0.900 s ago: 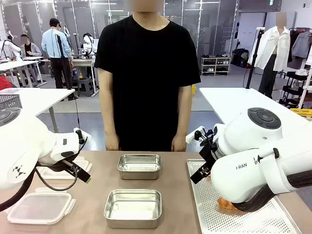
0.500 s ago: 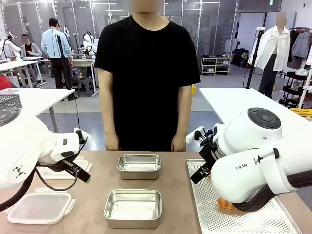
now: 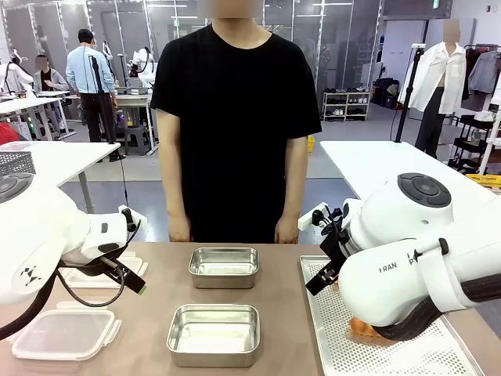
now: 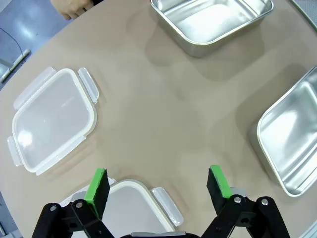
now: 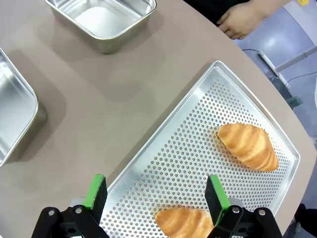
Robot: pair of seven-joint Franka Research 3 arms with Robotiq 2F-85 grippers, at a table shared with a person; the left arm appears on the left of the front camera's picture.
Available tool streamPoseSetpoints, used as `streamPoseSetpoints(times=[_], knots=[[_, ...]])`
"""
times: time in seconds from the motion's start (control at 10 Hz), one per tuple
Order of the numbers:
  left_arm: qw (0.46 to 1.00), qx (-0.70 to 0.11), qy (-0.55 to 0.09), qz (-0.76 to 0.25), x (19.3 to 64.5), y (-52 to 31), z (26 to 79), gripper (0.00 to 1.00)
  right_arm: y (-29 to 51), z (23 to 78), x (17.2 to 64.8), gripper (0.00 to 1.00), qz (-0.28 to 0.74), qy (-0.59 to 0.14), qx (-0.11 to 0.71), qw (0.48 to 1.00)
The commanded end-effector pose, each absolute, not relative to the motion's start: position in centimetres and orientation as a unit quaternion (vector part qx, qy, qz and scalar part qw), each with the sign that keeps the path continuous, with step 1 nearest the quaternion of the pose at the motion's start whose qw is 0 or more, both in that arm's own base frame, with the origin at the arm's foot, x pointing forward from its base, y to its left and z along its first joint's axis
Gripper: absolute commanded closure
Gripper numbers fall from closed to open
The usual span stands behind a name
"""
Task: Place the bread into the airtight container.
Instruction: Pick up a Butter Roll and place it into an empty Airtight Container.
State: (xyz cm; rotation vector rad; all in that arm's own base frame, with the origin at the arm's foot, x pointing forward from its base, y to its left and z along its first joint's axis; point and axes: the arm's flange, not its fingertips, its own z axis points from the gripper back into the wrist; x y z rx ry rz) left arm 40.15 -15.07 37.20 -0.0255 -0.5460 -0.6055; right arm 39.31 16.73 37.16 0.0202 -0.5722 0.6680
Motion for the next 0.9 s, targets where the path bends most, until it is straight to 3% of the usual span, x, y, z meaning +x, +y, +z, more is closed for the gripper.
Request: streamPoseSetpoints(times=[0.0, 0.3, 0.4, 0.6, 0.8], knots=[[0.917, -0.024, -0.266, -0.297, 41.0, -14.8, 39.5, 0.0, 16.7, 37.2, 39.3, 0.0, 0.323, -0.277, 0.01, 0.905], [0.92, -0.064, -0.257, -0.289, 42.1, -11.8, 50.6, 0.0, 12.8, 48.5, 39.5, 0.0, 0.318, -0.252, 0.053, 0.912], [0.919, -0.076, -0.26, -0.285, 41.9, -10.7, 54.5, 0.0, 11.1, 52.5, 39.1, 0.0, 0.311, -0.274, 0.088, 0.906], [0.925, -0.074, -0.239, -0.285, 39.7, -7.9, 62.1, 0.0, 7.0, 60.1, 36.6, 0.0, 0.309, -0.27, 0.144, 0.901], [0.914, -0.124, -0.279, -0.269, 36.3, -4.1, 68.6, 0.0, 3.5, 65.3, 32.3, 0.0, 0.318, -0.273, 0.159, 0.894]])
